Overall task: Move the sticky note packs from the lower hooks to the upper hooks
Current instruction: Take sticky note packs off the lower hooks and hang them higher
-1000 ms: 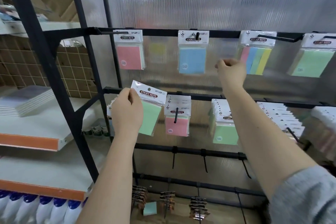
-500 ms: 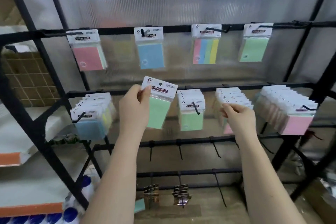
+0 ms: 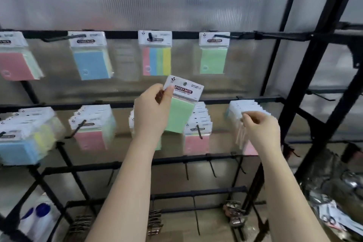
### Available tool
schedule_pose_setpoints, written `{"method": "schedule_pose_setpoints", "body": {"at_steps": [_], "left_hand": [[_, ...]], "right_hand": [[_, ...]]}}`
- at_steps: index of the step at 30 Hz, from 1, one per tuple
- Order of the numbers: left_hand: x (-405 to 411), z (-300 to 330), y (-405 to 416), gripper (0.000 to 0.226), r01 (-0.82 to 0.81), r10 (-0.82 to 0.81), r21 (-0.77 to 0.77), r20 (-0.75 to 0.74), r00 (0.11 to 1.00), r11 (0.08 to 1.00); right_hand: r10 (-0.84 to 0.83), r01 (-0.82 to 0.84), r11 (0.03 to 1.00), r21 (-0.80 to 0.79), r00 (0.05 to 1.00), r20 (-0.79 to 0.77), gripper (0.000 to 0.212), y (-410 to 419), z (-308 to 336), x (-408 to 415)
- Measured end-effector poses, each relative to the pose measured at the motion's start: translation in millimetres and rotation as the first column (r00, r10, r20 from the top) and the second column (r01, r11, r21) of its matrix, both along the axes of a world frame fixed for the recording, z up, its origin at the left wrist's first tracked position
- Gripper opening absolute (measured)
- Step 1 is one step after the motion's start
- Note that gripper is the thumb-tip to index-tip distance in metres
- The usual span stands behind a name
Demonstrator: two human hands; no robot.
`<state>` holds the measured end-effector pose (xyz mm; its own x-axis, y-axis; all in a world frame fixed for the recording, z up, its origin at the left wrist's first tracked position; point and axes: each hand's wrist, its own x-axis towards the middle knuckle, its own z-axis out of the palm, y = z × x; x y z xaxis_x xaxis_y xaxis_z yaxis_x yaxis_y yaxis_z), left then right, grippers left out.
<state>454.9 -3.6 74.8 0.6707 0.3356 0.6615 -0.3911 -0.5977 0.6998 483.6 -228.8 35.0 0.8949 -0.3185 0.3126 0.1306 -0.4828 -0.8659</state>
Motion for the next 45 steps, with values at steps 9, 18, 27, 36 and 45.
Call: {"method": "schedule_pose_setpoints", "body": {"at_steps": [9, 18, 27, 36, 45], "left_hand": [[16, 21, -100, 0.046, -0.039, 0.05, -0.132, 0.081, 0.995, 0.99], [26, 55, -130, 0.048, -0.06, 0.097, -0.182, 0.203, 0.974, 0.981], [42, 69, -124, 0.047, -0.042, 0.093, -0.205, 0.245, 0.965, 0.978], [55, 68, -122, 0.046, 0.021, 0.042, -0.255, 0.236, 0.971, 0.967], [71, 69, -117, 0.05, 0.021, 0.043, -0.239, 0.26, 0.965, 0.971]], "right_hand": [[0.147, -0.153, 0.983, -0.106, 0.987, -0.066, 0.021, -83, 2, 30], [0.24, -0.253, 0.962, -0.1, 0.962, -0.127, 0.02, -102, -10, 43], [0.258, -0.266, 0.962, -0.054, 0.959, -0.118, 0.019, -94, -8, 49], [0.284, -0.292, 0.954, -0.071, 0.953, -0.104, 0.016, -85, -6, 54], [0.262, -0.267, 0.961, -0.067, 0.962, -0.081, 0.017, -78, -6, 60]]}}
